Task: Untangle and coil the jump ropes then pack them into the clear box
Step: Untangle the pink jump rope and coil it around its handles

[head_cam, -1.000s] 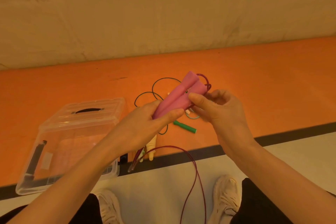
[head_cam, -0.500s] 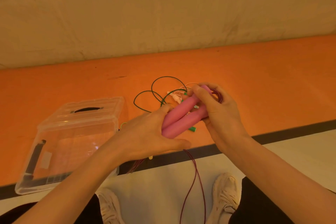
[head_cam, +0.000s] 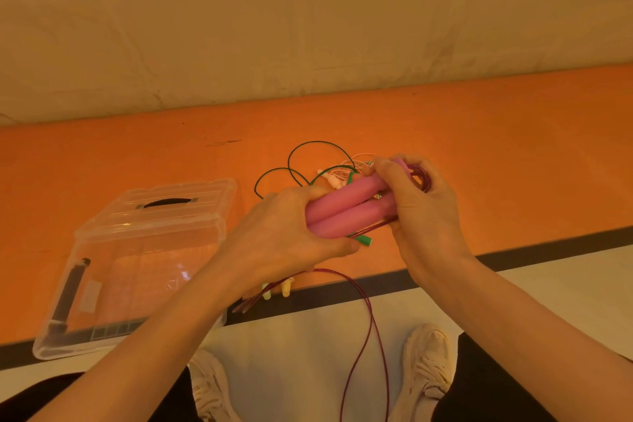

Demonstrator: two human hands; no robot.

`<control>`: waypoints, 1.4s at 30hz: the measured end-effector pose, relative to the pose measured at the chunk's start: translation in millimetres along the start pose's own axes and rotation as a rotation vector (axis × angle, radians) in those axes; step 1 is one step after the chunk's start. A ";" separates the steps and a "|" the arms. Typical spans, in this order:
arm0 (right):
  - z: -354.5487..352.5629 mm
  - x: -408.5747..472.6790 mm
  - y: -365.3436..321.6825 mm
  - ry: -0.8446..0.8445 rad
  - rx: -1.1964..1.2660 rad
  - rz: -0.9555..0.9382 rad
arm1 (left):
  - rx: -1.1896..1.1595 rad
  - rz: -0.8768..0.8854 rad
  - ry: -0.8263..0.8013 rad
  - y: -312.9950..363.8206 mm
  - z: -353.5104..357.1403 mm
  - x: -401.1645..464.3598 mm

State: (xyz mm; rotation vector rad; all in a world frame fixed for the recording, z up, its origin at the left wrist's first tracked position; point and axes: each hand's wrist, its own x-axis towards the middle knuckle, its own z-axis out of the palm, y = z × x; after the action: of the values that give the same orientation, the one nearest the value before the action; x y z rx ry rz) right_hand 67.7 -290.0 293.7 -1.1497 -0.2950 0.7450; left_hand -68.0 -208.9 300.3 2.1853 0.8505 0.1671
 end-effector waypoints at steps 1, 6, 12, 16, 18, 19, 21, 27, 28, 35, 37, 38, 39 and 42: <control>0.0 0.2 0.8 0.005 0.004 -0.003 | 0.029 -0.008 0.011 -0.1 1.3 0.5; 1.7 0.9 -0.4 -0.002 -0.009 -0.017 | 0.055 -0.010 0.040 0.8 2.0 1.5; 3.2 -1.0 -3.7 -0.002 -0.005 -0.028 | -0.054 0.013 -0.015 3.0 1.0 -1.7; 2.4 -1.7 -6.7 0.002 -0.027 -0.027 | -0.066 0.045 -0.027 5.0 -0.9 -1.2; 2.3 -1.4 -8.7 0.006 -0.035 -0.033 | 0.006 0.062 -0.014 6.2 -2.6 -1.8; 1.9 -0.9 -9.3 0.011 -0.038 -0.034 | 0.054 0.080 0.000 6.3 -2.2 -2.6; 1.0 0.1 -9.2 0.025 -0.035 -0.031 | 0.114 0.138 0.035 6.7 -0.1 -4.2; -0.5 -1.0 -2.0 0.048 -0.002 -0.023 | 0.209 0.159 0.131 4.5 0.3 -3.1; -0.3 -1.1 -0.7 0.054 -0.014 -0.026 | 0.223 0.170 0.152 3.5 -0.4 -2.3; -2.1 1.6 2.2 0.096 -0.066 -0.009 | 0.396 0.255 0.200 -1.5 2.7 1.1; -1.5 2.7 -1.6 0.069 -0.050 -0.007 | 0.370 0.277 0.192 -2.8 2.9 2.1; -1.0 3.0 -3.5 0.053 -0.051 -0.004 | 0.333 0.279 0.174 -2.9 2.2 2.2; -1.0 3.3 -5.0 0.039 -0.062 0.003 | 0.293 0.275 0.147 -2.5 1.3 2.0; -2.2 3.7 -6.1 0.022 -0.089 0.045 | 0.157 0.224 0.029 -0.4 0.2 0.7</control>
State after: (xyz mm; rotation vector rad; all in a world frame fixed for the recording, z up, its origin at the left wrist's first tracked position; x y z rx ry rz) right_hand 74.0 -290.4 297.7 -1.2508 -0.2872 0.7646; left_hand -67.6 -208.4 299.8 2.4292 0.6513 0.2502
